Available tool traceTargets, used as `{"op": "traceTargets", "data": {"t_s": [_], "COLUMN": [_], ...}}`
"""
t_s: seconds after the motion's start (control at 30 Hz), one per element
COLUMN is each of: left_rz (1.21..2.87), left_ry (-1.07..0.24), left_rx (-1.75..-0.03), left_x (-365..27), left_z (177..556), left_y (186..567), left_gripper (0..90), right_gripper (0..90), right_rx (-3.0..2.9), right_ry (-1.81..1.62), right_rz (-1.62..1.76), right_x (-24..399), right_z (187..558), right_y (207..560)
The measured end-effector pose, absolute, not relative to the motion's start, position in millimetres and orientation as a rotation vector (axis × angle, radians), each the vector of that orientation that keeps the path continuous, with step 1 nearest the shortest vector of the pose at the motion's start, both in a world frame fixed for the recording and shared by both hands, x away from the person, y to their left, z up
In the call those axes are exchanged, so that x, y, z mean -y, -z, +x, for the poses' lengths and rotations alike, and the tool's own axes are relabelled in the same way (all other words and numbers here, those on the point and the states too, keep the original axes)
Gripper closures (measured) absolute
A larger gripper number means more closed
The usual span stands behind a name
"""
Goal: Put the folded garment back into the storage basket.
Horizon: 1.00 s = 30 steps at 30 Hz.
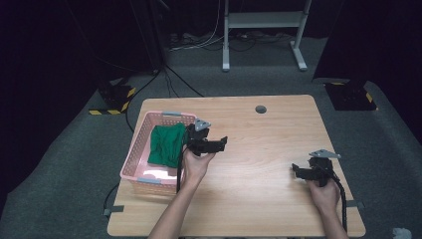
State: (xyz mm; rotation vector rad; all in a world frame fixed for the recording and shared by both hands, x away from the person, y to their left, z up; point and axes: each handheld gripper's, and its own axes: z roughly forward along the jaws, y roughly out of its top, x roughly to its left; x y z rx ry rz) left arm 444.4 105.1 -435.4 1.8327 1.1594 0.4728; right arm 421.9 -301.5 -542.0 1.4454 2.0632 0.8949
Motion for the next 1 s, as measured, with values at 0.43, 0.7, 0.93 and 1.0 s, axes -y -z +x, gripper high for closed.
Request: {"op": "traceTargets", "data": {"t_s": [0.43,0.7,0.93,1.0], "left_rz": [1.879,1.89,1.921,1.925], "left_ry": [-0.45,-0.444,-0.454,-0.457], "left_rx": [-1.141,-1.14,-1.155,-1.159], "left_x": [-84,-75,-69,-68], "left_z": [443,440,442,443], "left_y": [452,464,477,481], "left_gripper": [12.9,14.0,14.1,14.1], "right_gripper": [11.7,11.7,11.7,11.7], "right_rx": [-2.065,-2.065,-2.065,-2.065], "right_ry": [-0.894,-0.895,-0.895,-0.895], "right_rz": [1.444,1.444,1.444,1.444], "right_x": [302,302,302,302], "right_z": [422,422,422,422], "right_y": [542,542,542,542]}}
